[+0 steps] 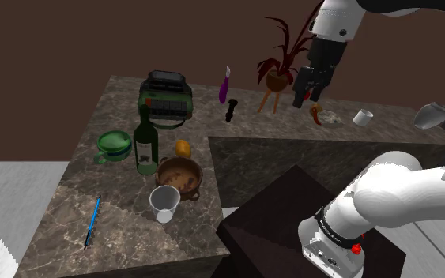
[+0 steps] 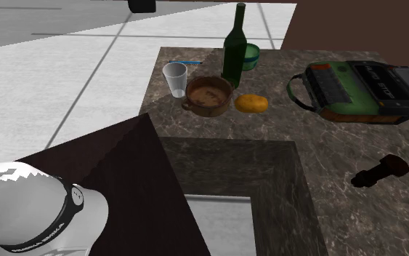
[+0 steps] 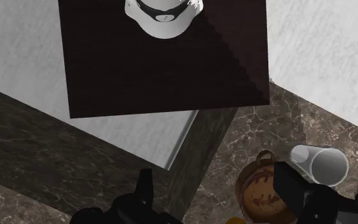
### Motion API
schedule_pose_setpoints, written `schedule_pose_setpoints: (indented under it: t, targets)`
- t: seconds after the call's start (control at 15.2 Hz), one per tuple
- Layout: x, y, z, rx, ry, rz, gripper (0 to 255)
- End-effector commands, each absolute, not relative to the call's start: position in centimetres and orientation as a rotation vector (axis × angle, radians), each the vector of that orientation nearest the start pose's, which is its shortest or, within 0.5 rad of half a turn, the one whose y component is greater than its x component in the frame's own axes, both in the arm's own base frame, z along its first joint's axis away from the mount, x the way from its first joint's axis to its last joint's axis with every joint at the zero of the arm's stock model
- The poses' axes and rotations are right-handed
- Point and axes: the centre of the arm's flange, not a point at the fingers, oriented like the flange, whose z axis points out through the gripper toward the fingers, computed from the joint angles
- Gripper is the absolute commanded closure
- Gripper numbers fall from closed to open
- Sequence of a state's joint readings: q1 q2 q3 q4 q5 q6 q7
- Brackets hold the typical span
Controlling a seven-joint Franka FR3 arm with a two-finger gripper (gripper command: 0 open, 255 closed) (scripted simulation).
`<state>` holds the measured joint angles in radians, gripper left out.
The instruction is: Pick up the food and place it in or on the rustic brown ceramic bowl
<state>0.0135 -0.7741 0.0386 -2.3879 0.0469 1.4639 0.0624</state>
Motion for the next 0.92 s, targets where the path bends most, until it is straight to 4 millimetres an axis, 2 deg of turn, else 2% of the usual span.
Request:
schedule_pose_setpoints:
  t: [0.0, 0.86]
  targets:
    - [29.6, 2.4, 56.3, -3.12, 0.034, 0.236, 0]
    - [39.8, 13.3, 45.0, -3.274, 0.233, 0.277, 0]
